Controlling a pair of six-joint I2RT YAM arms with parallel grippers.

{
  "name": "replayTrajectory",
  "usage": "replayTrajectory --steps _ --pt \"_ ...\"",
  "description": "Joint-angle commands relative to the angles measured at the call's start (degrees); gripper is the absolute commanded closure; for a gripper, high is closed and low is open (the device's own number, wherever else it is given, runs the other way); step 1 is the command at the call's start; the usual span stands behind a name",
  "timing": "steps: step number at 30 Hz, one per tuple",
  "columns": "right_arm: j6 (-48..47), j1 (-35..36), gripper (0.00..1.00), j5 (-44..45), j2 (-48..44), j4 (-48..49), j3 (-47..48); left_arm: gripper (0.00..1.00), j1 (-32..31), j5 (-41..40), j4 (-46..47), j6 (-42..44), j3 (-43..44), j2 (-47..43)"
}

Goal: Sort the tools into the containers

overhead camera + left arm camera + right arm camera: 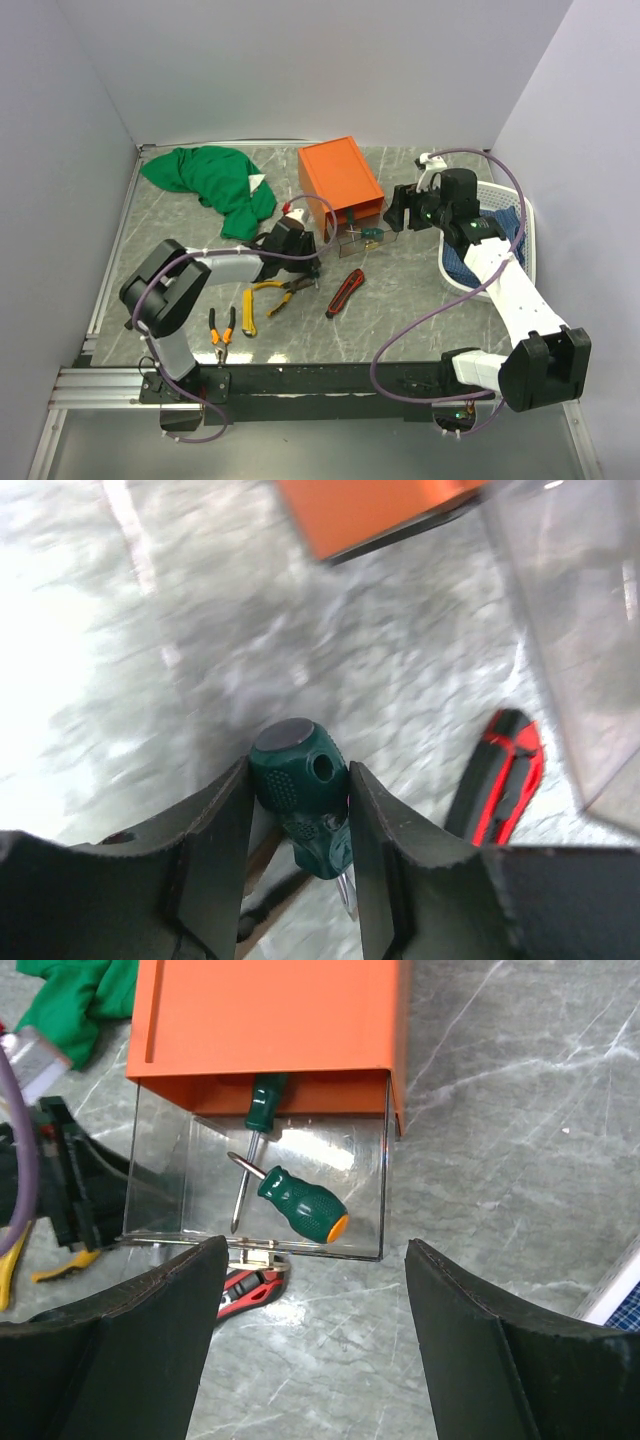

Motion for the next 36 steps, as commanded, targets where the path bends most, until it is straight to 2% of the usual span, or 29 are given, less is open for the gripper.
replayTrajectory --steps 1,2,7,9,11,14,15,17,18,20,27,36 --pt "1.5 -0.4 0.21 0.5 -1.6 2.1 0.8 0.95 2.1 -0.7 -3.8 3.0 -4.6 -5.1" --pt "1.6 -0.3 0.21 0.5 -1.6 2.1 1.0 0.99 3.1 -1.2 -4.3 3.2 -4.5 -6.5" --pt "2.0 -0.4 0.21 1.6 -0.9 2.4 3.2 0.99 10.7 -1.7 -8.4 6.0 -1.3 -17.6" --pt "2.0 -0.5 0.22 2.1 0.0 2.5 4.0 0.99 15.7 -0.7 -8.5 6.4 0.2 -20.8" --pt "1.7 -0.6 0.22 3.0 0.7 2.7 4.2 0.99 19.3 3.9 -6.3 6.1 2.9 -21.7" --pt "1.4 -0.7 0.22 3.9 1.8 2.8 4.3 0.99 20.4 15.7 1.7 5.7 6.9 -20.8" --pt "1.3 -0.9 0.22 4.1 2.4 2.9 4.1 0.99 20.2 22.8 3.8 6.1 7.9 -20.1" --pt "1.3 -1.2 0.22 4.8 2.7 3.1 3.8 0.99 17.8 26.0 5.0 9.0 12.4 -17.9" --pt "1.3 -1.6 0.21 5.1 2.8 3.2 3.4 0.99 16.6 26.8 4.1 14.2 14.4 -17.0" --pt "1.7 -2.3 0.22 5.5 2.5 3.1 2.9 0.99 13.3 28.7 2.1 18.5 19.4 -14.6" --pt "3.1 -5.9 0.23 6.0 -1.7 2.2 -1.4 0.99 5.9 25.8 -2.9 28.5 29.8 -6.6" --pt "5.2 -8.8 0.23 4.5 -4.9 4.2 -6.1 0.99 -1.4 19.6 -4.9 39.2 33.3 1.2"
